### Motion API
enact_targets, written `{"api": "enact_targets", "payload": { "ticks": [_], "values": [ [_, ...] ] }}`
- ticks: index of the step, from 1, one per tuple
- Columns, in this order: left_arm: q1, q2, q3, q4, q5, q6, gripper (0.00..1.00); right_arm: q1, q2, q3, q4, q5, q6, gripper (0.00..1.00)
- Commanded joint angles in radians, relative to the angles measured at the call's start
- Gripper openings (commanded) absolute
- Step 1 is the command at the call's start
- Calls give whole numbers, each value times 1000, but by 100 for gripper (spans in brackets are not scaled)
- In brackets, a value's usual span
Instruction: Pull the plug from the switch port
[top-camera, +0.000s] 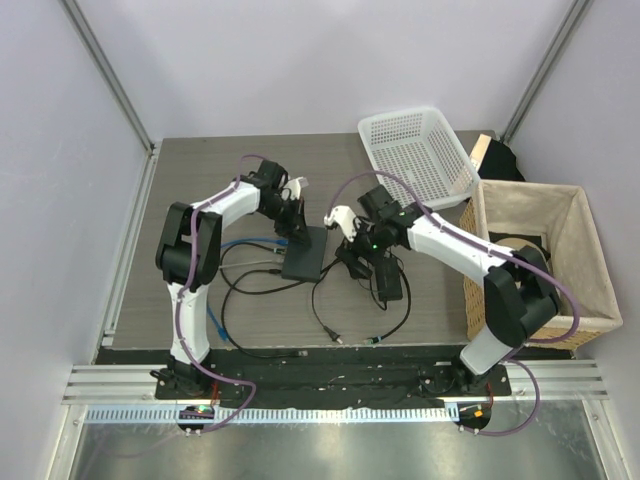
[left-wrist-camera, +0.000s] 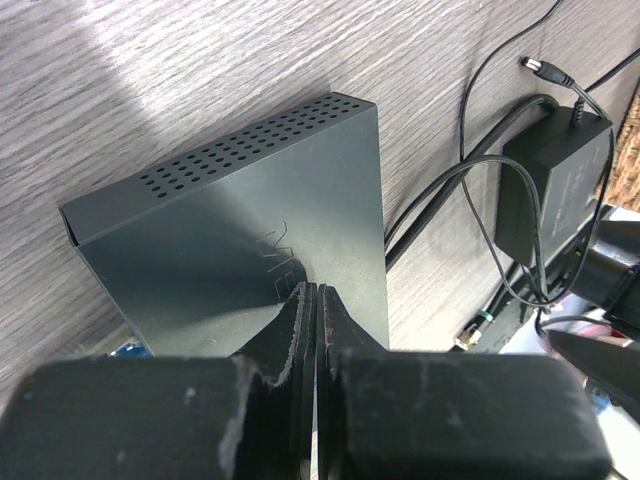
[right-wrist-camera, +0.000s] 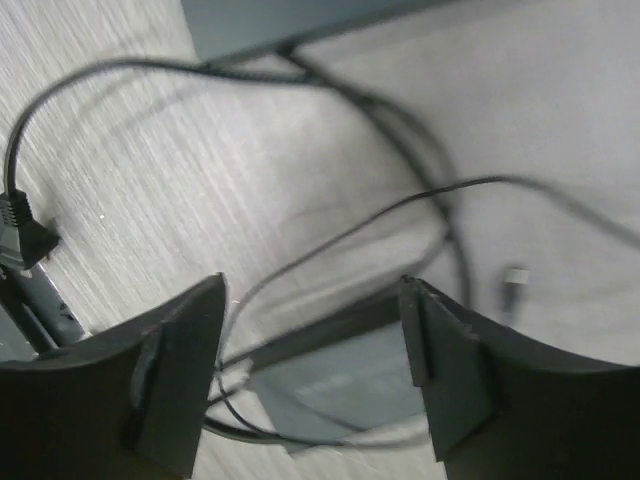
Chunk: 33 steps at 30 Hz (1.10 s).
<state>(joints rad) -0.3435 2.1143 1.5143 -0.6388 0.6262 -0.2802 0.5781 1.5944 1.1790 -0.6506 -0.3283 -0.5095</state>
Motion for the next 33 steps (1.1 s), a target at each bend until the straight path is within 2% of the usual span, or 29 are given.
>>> {"api": "enact_targets", "payload": {
  "ticks": [1, 4, 6, 9, 12, 15, 16, 18, 20, 21, 22, 24, 25, 26, 27, 29, 30, 31, 33],
  "values": [
    [6, 99, -95, -94, -381, 119, 0, -1, 7, -77, 34, 63, 112, 70],
    [5, 102, -95, -88, -387, 118, 0, -23, -37, -113, 48, 179, 143, 65],
    [5, 111, -89, -94, -387, 116, 0, -56, -50, -130, 48, 225, 152, 64],
    [5, 121, -83, -99, -378, 108, 0, -153, -42, -134, 39, 299, 137, 64],
    [5, 122, -78, -101, -364, 104, 0, -215, -44, -93, 35, 275, 131, 63],
    [5, 107, -77, -98, -332, 102, 0, -215, -53, -15, 8, 135, 131, 70],
    [6, 98, -74, -94, -318, 101, 0, -210, -54, 8, -1, 38, 134, 71],
    [8, 54, -57, -93, -246, 101, 0, -182, -62, 68, -9, -17, 143, 74],
    [18, 7, -43, -93, -174, 117, 8, -155, -73, 138, 5, -52, 181, 77],
    [23, -14, -42, -91, -163, 124, 16, -146, -97, 149, 32, -58, 201, 93],
    [29, -64, -45, -91, -166, 125, 35, -139, -115, 140, 70, -55, 222, 100],
    [47, -106, -55, -84, -203, 119, 47, -113, -169, 107, 240, 4, 301, 100],
    [55, -141, -80, -79, -212, 113, 55, -104, -175, 82, 305, 43, 333, 100],
    [69, -158, -94, -64, -217, 99, 57, -92, -174, 41, 400, 85, 389, 100],
    [77, -174, -109, -55, -221, 92, 58, -74, -133, 36, 416, 93, 410, 100],
    [92, -201, -143, -35, -230, 76, 59, -69, -39, 95, 358, 59, 457, 100],
    [95, -206, -150, -33, -236, 72, 59, -70, 13, 137, 309, -62, 457, 92],
    [97, -211, -155, -41, -262, 67, 59, -72, 91, 168, 283, -118, 460, 86],
    [109, -244, -169, -44, -276, 56, 59, -70, 111, 140, 354, -178, 542, 81]
  ]
}}
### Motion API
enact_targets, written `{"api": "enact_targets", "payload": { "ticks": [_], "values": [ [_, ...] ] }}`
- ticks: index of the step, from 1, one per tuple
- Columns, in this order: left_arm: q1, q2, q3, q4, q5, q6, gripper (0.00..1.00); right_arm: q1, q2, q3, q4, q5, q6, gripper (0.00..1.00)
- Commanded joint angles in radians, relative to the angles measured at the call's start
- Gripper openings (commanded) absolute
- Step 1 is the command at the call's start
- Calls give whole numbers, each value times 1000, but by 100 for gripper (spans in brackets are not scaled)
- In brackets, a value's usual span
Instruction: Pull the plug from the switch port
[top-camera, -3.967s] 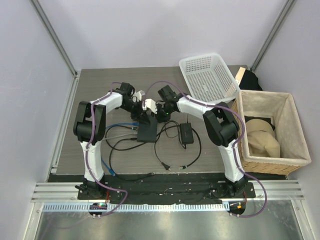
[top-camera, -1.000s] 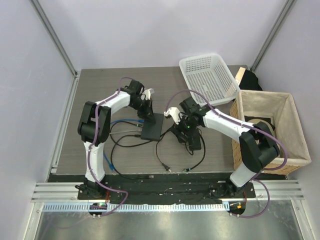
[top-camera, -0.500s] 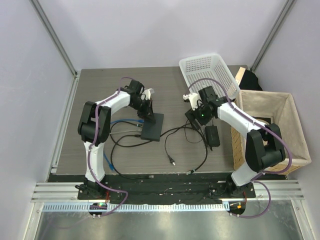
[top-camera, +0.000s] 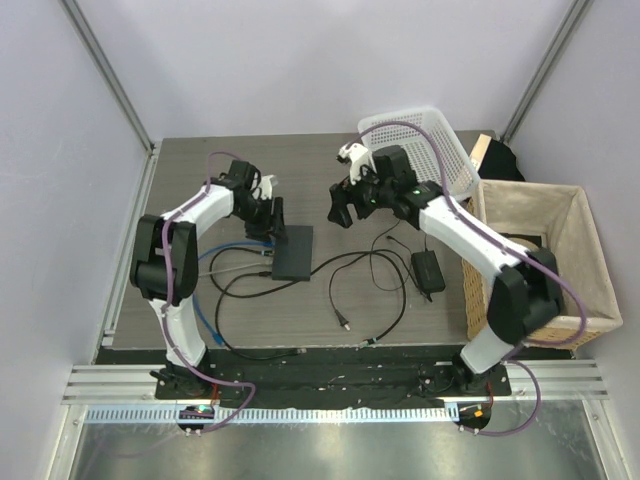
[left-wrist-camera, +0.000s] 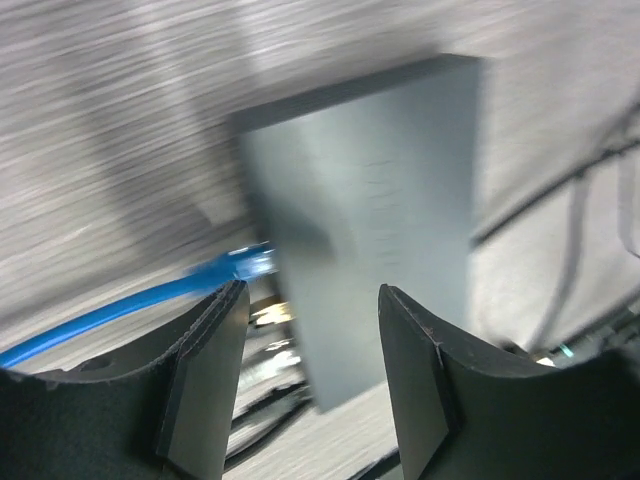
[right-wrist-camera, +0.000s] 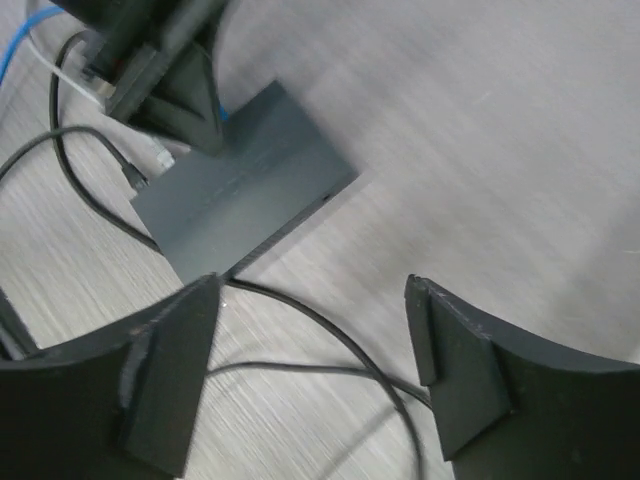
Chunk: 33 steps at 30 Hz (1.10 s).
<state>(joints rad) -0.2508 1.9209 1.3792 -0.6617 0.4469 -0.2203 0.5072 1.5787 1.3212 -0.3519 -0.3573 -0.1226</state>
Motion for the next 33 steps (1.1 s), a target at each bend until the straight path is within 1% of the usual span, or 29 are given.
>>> {"api": "enact_targets", "payload": {
  "ticks": [1, 4, 6, 9, 12, 17, 21, 24, 25, 27, 28, 29, 32, 33],
  "values": [
    [21, -65, -51, -26, -126, -7, 59, 11, 165, 4, 85, -155, 179, 80],
    [24, -108, -86, -33, -169, -19, 59, 25, 257, 65, 100, -186, 260, 78],
    [24, -138, -112, -27, -172, -31, 59, 30, 320, 87, 116, -186, 284, 76],
    [24, -161, -146, -15, -154, -42, 59, 37, 395, 141, 114, -189, 311, 76],
    [22, -157, -172, 2, -111, -51, 59, 37, 440, 176, 100, -192, 322, 76],
    [-24, -117, -184, 33, -67, -67, 59, 37, 460, 196, 85, -207, 322, 77],
    [-70, -57, -114, 11, -11, -73, 56, 37, 449, 178, 73, -210, 296, 76],
    [-79, -2, -52, -6, 28, -103, 53, 37, 445, 162, 65, -215, 278, 72],
    [-77, 24, -39, -9, 38, -112, 53, 37, 445, 159, 59, -206, 275, 69],
    [-77, 38, 0, -21, 67, -125, 53, 36, 443, 147, 42, -164, 267, 66],
    [-77, 44, 13, -30, 75, -126, 52, 34, 432, 147, 36, -151, 267, 63],
    [-70, 41, 38, -47, 84, -125, 53, 31, 425, 147, 28, -132, 271, 61],
    [-51, 27, 95, -81, 131, -108, 55, 19, 377, 154, 5, -71, 299, 60],
    [-44, 32, 119, -131, 150, -70, 56, 17, 366, 150, -4, -37, 302, 60]
  ]
}}
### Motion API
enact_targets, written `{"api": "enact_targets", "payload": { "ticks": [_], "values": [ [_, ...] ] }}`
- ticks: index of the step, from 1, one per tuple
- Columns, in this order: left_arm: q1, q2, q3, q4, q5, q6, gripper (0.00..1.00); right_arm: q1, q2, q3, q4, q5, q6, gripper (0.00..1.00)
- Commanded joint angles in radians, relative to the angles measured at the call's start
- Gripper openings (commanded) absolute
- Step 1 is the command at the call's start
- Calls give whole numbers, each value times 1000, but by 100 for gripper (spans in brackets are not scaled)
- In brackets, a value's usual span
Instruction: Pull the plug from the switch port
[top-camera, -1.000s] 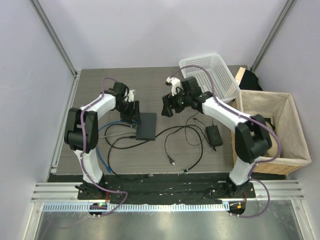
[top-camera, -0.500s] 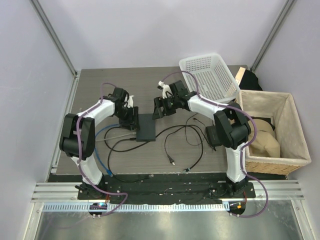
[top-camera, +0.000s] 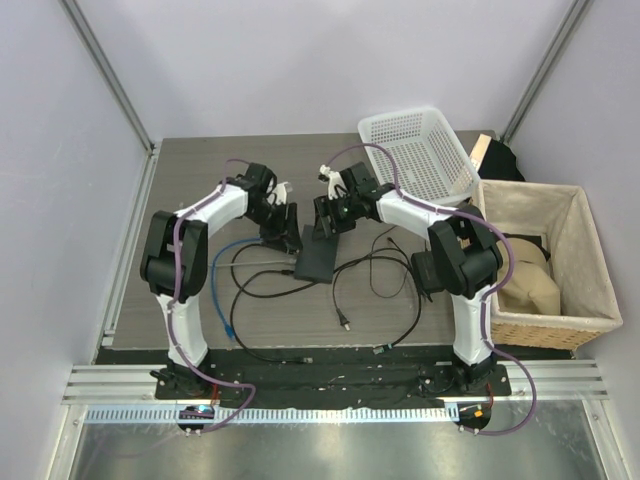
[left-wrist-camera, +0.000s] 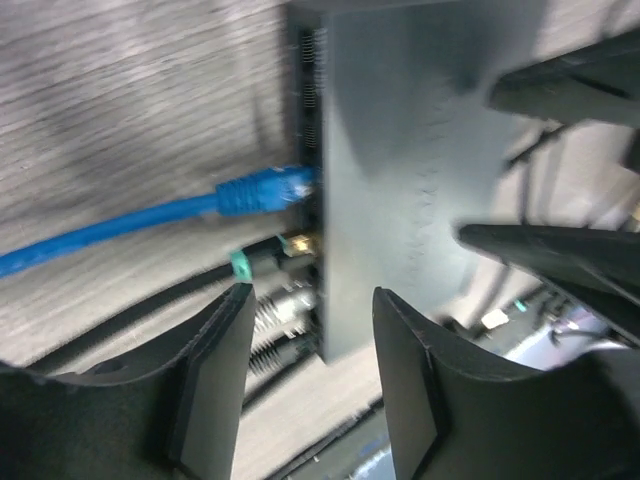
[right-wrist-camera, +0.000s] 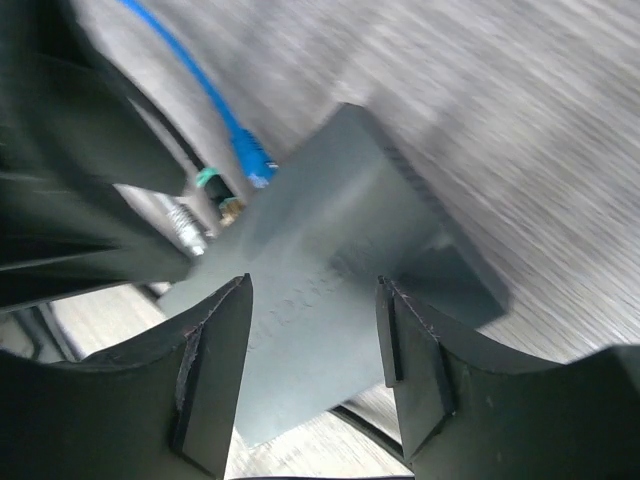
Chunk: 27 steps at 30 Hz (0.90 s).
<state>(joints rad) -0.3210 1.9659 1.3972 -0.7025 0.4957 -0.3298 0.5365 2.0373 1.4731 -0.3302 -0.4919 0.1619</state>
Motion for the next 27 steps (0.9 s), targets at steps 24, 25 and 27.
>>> {"api": "enact_targets", "payload": {
  "ticks": [24, 25, 27],
  "values": [
    [69, 140, 192, -72, 132, 184, 60, -17, 102, 136, 22, 37, -100, 52],
    [69, 137, 181, -66, 144, 175, 60, -17, 135, 154, 22, 24, -113, 52],
    [68, 126, 149, -48, 161, 158, 60, -17, 164, 205, 19, 13, -128, 52]
  ]
}}
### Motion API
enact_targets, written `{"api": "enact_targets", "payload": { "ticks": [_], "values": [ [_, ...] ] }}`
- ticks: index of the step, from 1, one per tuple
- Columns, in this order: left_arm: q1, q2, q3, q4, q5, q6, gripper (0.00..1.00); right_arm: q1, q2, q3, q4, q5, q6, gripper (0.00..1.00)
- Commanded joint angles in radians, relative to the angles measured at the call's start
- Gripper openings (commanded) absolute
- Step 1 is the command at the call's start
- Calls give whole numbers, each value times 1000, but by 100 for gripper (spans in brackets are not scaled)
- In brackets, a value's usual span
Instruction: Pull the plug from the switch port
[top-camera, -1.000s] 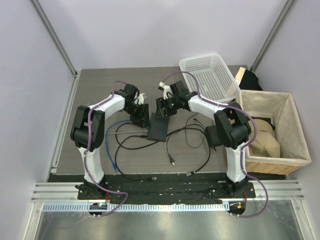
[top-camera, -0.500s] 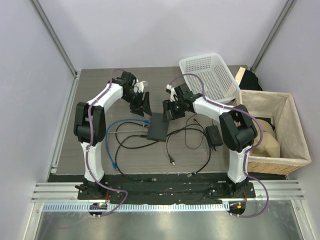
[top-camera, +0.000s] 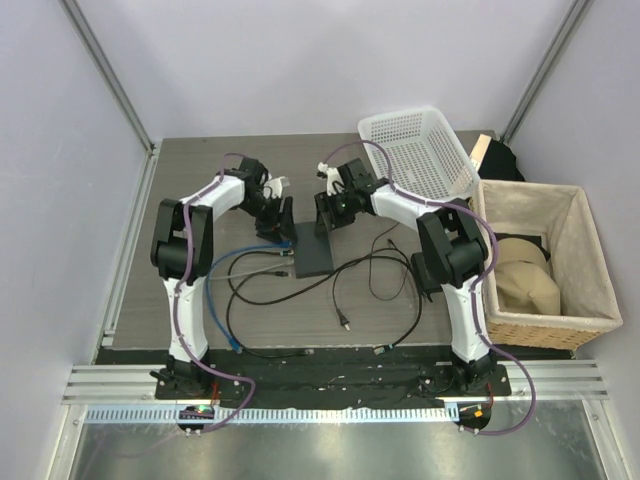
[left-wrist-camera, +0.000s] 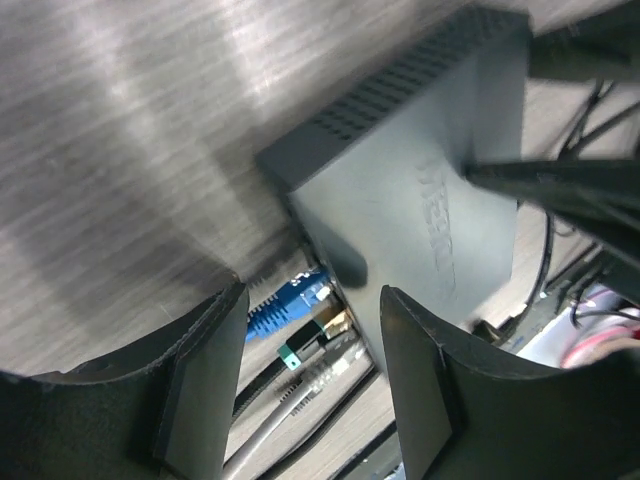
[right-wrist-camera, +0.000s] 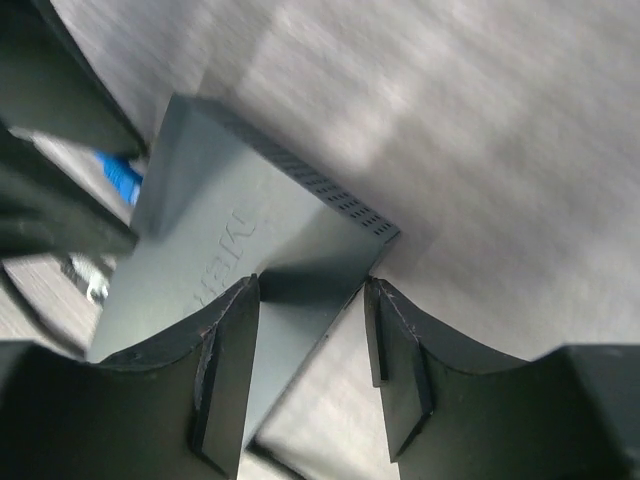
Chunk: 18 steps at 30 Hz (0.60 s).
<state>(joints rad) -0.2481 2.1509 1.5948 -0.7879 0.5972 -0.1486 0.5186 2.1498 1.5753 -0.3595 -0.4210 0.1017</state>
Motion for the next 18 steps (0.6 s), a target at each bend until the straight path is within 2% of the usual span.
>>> {"api": "enact_targets", "payload": {
  "ticks": [1, 5, 11, 14, 16, 18],
  "values": [
    [-5, -63, -67, 44, 70, -26, 60, 1, 65, 120, 47, -59, -74, 52],
    [-3, -79, -85, 41, 66, -14, 60, 1, 91, 158, 45, -59, -76, 52],
    [7, -105, -87, 19, 85, -2, 61, 0, -13, 180, 53, 33, -140, 67],
    [20, -152, -117, 62, 115, -15, 61, 0, -89, 166, 53, 28, -174, 68],
    [33, -180, -145, 102, 125, -25, 62, 3, -126, 144, 50, 2, -174, 63],
    [43, -184, -156, 118, 130, -42, 62, 21, -140, 105, 36, -33, -190, 53]
  ]
}}
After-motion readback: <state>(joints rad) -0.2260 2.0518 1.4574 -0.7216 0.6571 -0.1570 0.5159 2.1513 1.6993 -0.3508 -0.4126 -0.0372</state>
